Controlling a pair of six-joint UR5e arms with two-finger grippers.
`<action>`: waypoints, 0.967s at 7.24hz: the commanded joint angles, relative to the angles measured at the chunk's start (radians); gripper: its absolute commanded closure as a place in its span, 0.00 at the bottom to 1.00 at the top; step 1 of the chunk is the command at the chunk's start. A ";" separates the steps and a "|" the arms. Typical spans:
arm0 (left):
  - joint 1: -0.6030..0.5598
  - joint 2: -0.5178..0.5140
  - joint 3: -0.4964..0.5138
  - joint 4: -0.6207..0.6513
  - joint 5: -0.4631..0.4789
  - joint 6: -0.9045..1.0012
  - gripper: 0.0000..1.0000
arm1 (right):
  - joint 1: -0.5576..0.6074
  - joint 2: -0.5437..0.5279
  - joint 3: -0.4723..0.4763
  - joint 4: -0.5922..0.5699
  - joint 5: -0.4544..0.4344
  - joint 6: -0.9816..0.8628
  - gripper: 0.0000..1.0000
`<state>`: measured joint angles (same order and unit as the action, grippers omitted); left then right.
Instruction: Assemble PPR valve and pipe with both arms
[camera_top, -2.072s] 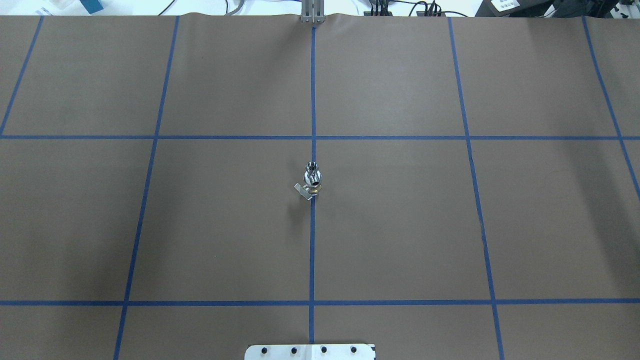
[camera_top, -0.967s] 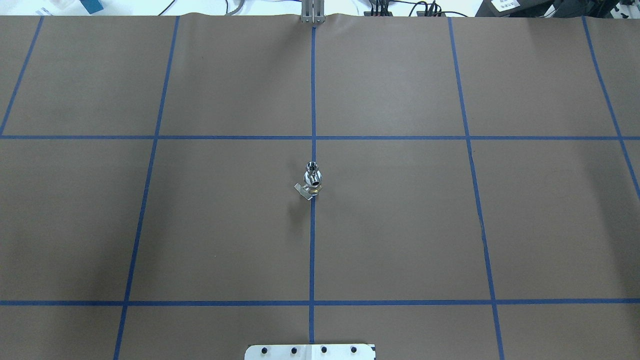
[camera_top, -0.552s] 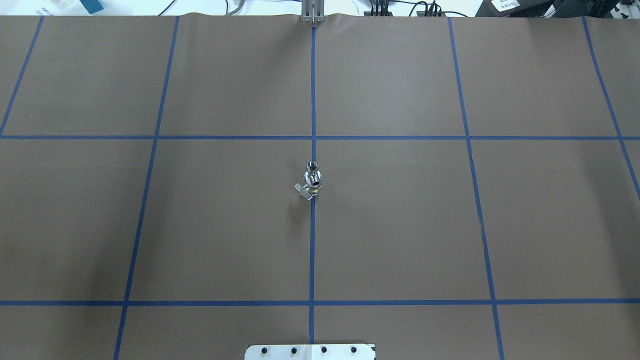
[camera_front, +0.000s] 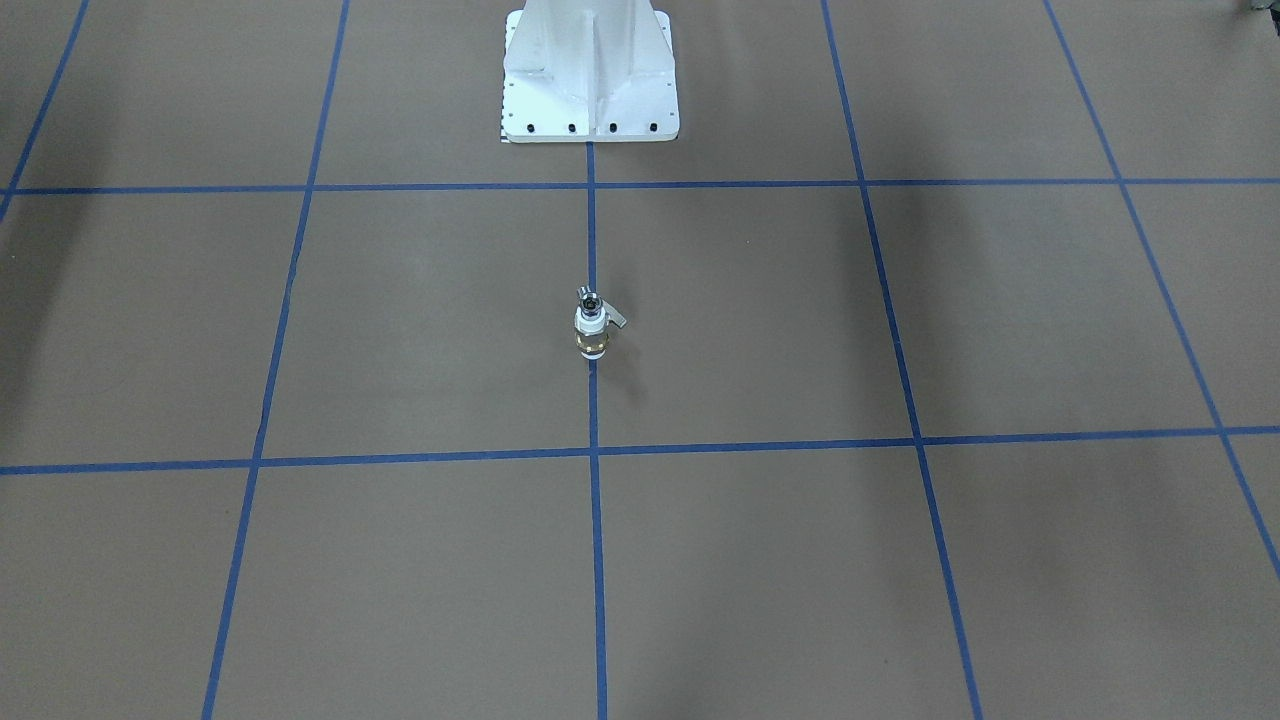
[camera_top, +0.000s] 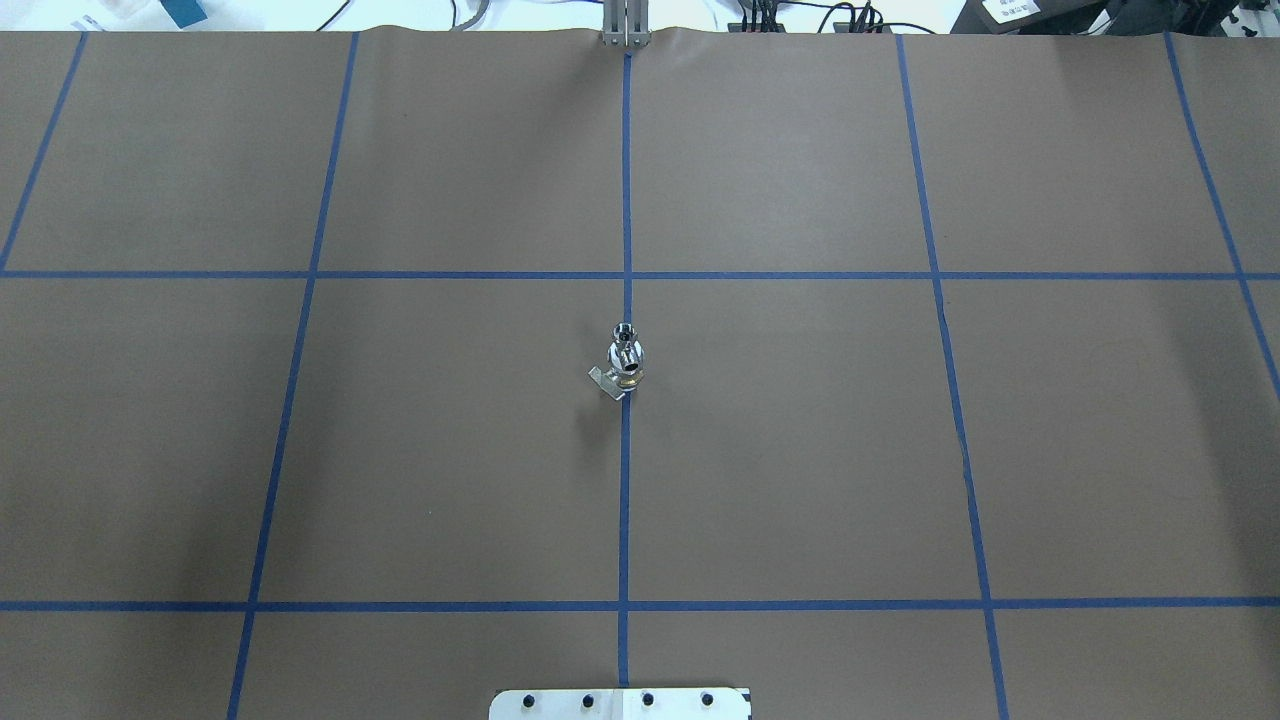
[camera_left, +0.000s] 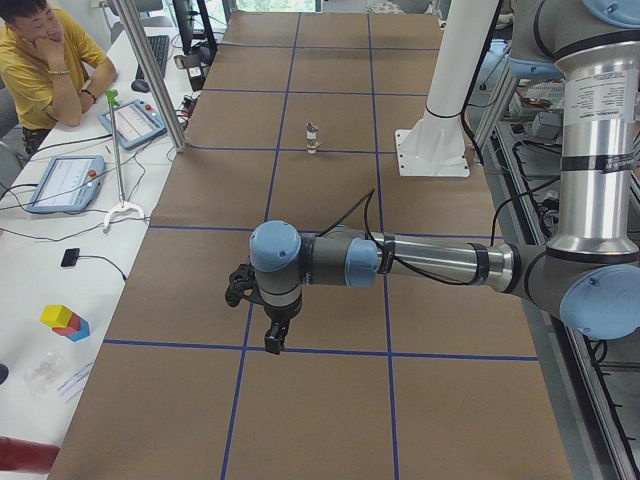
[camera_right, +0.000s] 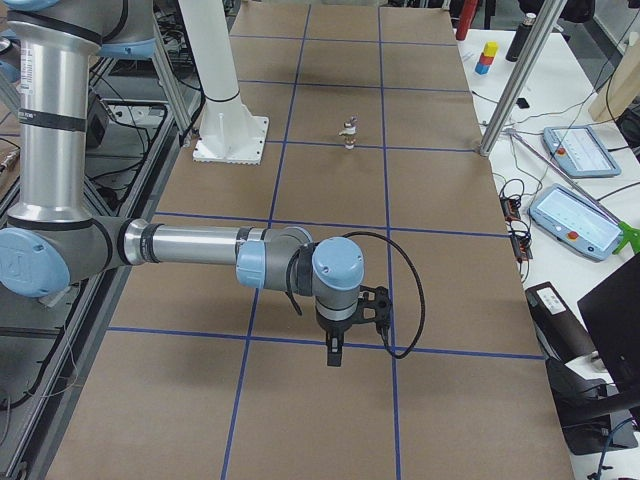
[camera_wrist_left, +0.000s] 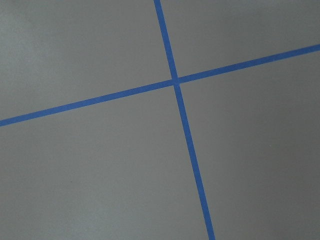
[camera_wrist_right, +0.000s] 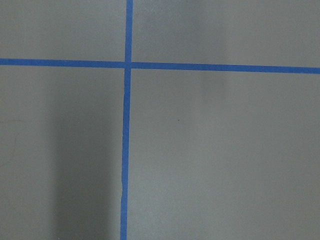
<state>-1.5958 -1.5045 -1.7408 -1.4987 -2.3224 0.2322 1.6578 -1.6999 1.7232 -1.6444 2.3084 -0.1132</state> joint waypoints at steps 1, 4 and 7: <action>-0.001 0.001 -0.010 0.000 0.001 -0.001 0.00 | 0.000 0.000 0.001 0.000 -0.001 0.001 0.00; -0.001 0.021 -0.028 0.002 0.002 -0.001 0.00 | 0.000 0.002 0.004 0.000 0.005 0.001 0.00; -0.001 0.029 -0.040 0.002 0.002 -0.002 0.00 | 0.000 0.003 0.009 0.002 0.006 0.001 0.00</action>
<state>-1.5968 -1.4778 -1.7784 -1.4972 -2.3209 0.2313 1.6582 -1.6972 1.7308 -1.6431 2.3140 -0.1120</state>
